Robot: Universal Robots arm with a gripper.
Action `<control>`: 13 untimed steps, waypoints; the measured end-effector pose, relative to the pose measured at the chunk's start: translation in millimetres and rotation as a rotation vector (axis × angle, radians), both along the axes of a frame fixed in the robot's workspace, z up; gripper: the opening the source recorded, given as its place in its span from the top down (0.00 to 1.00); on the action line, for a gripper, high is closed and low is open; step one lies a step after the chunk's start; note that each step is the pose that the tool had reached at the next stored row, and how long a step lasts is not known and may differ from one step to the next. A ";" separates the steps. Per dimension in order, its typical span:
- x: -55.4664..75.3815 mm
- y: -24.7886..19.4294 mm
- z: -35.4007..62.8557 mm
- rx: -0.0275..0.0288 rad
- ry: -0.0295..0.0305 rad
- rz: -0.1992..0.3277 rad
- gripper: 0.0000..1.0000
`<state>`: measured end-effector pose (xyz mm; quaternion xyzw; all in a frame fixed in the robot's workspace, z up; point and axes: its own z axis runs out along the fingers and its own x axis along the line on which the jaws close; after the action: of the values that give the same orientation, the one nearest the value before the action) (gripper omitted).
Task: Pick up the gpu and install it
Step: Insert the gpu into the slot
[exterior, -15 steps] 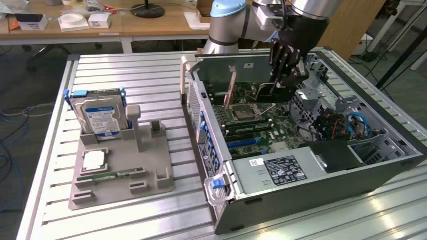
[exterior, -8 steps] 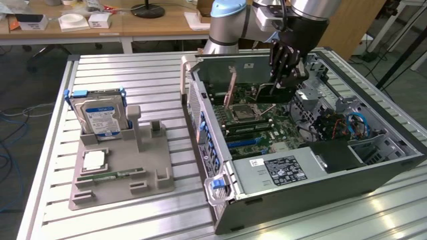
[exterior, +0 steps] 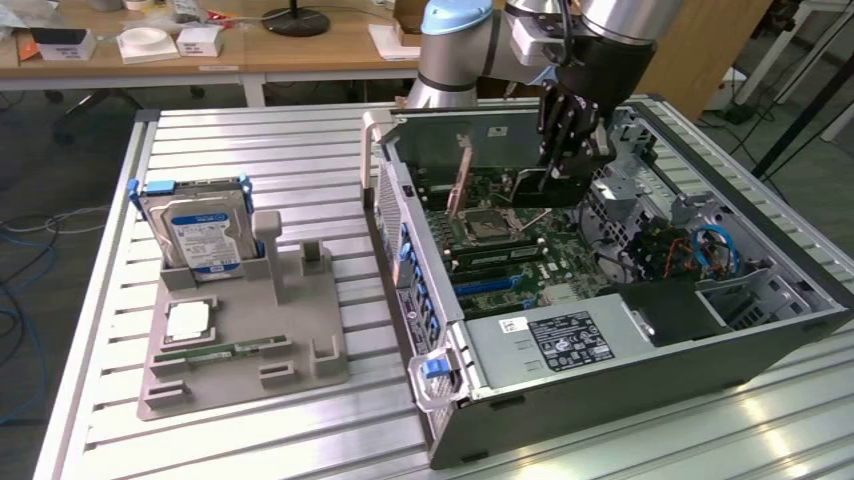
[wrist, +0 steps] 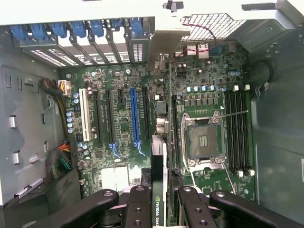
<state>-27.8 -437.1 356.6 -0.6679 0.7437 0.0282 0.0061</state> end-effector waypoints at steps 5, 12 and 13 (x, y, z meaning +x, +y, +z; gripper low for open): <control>0.0 0.0 -2.0 0.0002 0.0001 0.016 0.74; -0.2 0.0 -4.4 0.0002 0.0001 0.029 0.74; -0.2 0.0 -4.4 0.0002 0.0001 0.029 0.74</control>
<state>-28.0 -437.1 352.1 -0.6788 0.7338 0.0284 0.0057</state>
